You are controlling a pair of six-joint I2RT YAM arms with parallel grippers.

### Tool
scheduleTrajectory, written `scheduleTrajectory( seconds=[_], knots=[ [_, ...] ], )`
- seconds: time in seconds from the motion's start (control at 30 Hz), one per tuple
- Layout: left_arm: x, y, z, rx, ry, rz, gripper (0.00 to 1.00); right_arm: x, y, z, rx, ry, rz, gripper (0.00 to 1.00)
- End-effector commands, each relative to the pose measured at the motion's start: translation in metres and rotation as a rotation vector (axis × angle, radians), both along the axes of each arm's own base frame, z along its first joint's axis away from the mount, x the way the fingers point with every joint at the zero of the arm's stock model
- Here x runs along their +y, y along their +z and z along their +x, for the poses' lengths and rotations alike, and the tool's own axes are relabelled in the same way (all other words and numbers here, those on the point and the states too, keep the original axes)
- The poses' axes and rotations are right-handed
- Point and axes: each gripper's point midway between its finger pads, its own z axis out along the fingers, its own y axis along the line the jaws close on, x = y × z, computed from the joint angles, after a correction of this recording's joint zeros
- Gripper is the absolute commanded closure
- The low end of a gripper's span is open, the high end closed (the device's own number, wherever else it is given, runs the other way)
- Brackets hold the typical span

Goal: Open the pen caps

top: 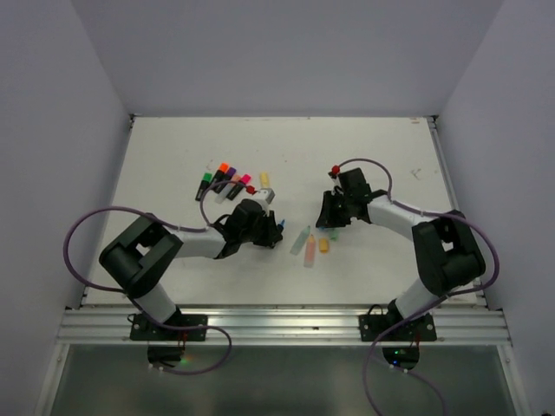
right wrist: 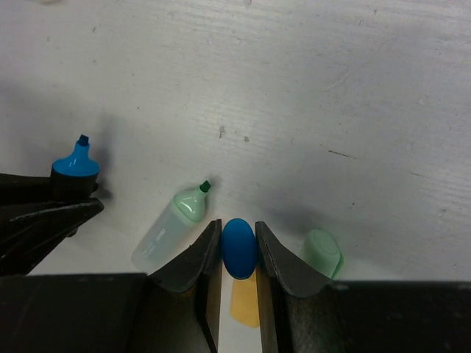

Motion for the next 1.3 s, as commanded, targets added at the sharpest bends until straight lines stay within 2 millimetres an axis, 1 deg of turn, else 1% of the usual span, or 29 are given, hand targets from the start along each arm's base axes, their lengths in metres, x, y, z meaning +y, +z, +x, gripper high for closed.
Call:
scheduleTrajectory(
  seconds=[0.0, 0.13, 0.23, 0.3, 0.33, 0.37, 0.47, 0.5, 0.6, 0.63, 0.7, 0.73, 0.77, 0.8, 0.83, 0.93, 1.0, 1.03, 1.07, 1.13, 1.17, 1.2, 1.23, 1.27],
  knots=[
    [-0.011, 0.015, 0.017, -0.063, 0.053, -0.043, 0.88, 0.004, 0.009, 0.023, -0.077, -0.009, -0.021, 0.90],
    [-0.009, 0.013, 0.018, -0.061, 0.066, -0.036, 0.84, 0.008, -0.001, 0.026, -0.073, -0.018, -0.019, 0.88],
    [-0.008, 0.012, 0.018, -0.061, 0.071, -0.031, 0.82, 0.011, -0.001, 0.030, -0.084, -0.022, -0.014, 0.85],
    [-0.007, 0.012, 0.019, -0.061, 0.078, -0.023, 0.79, 0.011, -0.003, 0.031, -0.088, -0.020, -0.017, 0.82],
    [-0.007, 0.013, 0.019, -0.063, 0.081, -0.023, 0.78, 0.011, -0.002, 0.032, -0.095, -0.021, -0.018, 0.81],
    [-0.006, 0.012, 0.019, -0.064, 0.081, -0.018, 0.70, 0.011, -0.002, 0.033, -0.098, -0.024, -0.020, 0.79],
    [-0.005, 0.013, 0.020, -0.067, 0.081, -0.010, 0.70, 0.010, -0.001, 0.034, -0.107, -0.028, -0.023, 0.74],
    [-0.005, 0.014, 0.020, -0.066, 0.081, -0.009, 0.64, 0.010, -0.001, 0.034, -0.105, -0.029, -0.023, 0.69],
    [-0.003, 0.012, 0.019, -0.062, 0.081, -0.002, 0.60, 0.009, -0.002, 0.033, -0.105, -0.032, -0.026, 0.65],
    [-0.002, 0.011, 0.017, -0.057, 0.079, 0.004, 0.59, 0.009, -0.002, 0.033, -0.109, -0.032, -0.027, 0.61],
    [0.002, 0.013, 0.022, -0.074, 0.111, 0.020, 0.56, 0.008, -0.002, 0.033, -0.111, -0.035, -0.032, 0.58],
    [0.004, 0.013, 0.023, -0.076, 0.117, 0.026, 0.52, 0.007, -0.002, 0.033, -0.113, -0.036, -0.032, 0.55],
    [0.006, 0.016, 0.023, -0.081, 0.122, 0.029, 0.49, 0.007, 0.000, 0.033, -0.117, -0.037, -0.034, 0.54],
    [0.007, 0.019, 0.025, -0.089, 0.132, 0.031, 0.48, 0.005, 0.001, 0.033, -0.121, -0.042, -0.040, 0.52],
    [0.007, 0.022, 0.026, -0.098, 0.130, 0.037, 0.45, 0.004, 0.001, 0.033, -0.121, -0.044, -0.047, 0.50],
    [0.011, 0.032, 0.028, -0.113, 0.140, 0.060, 0.36, 0.000, 0.013, 0.036, -0.156, -0.054, -0.059, 0.43],
    [0.014, 0.041, 0.034, -0.137, 0.160, 0.071, 0.33, -0.003, 0.019, 0.036, -0.170, -0.060, -0.067, 0.40],
    [0.017, 0.042, 0.033, -0.136, 0.163, 0.087, 0.33, -0.006, 0.021, 0.036, -0.174, -0.068, -0.080, 0.37],
    [0.021, 0.050, 0.038, -0.158, 0.187, 0.095, 0.29, -0.007, 0.030, 0.037, -0.194, -0.071, -0.079, 0.32],
    [0.026, 0.062, 0.043, -0.182, 0.203, 0.123, 0.23, -0.012, 0.036, 0.036, -0.206, -0.083, -0.096, 0.27],
    [0.032, 0.065, 0.049, -0.198, 0.235, 0.147, 0.20, -0.013, 0.043, 0.038, -0.225, -0.088, -0.099, 0.22],
    [0.035, 0.067, 0.049, -0.203, 0.235, 0.176, 0.17, -0.015, 0.052, 0.037, -0.243, -0.094, -0.100, 0.20],
    [0.034, 0.077, 0.055, -0.223, 0.243, 0.175, 0.14, -0.018, 0.058, 0.038, -0.260, -0.104, -0.107, 0.17],
    [0.038, 0.080, 0.059, -0.236, 0.268, 0.194, 0.13, -0.019, 0.065, 0.039, -0.275, -0.111, -0.104, 0.15]
  ],
)
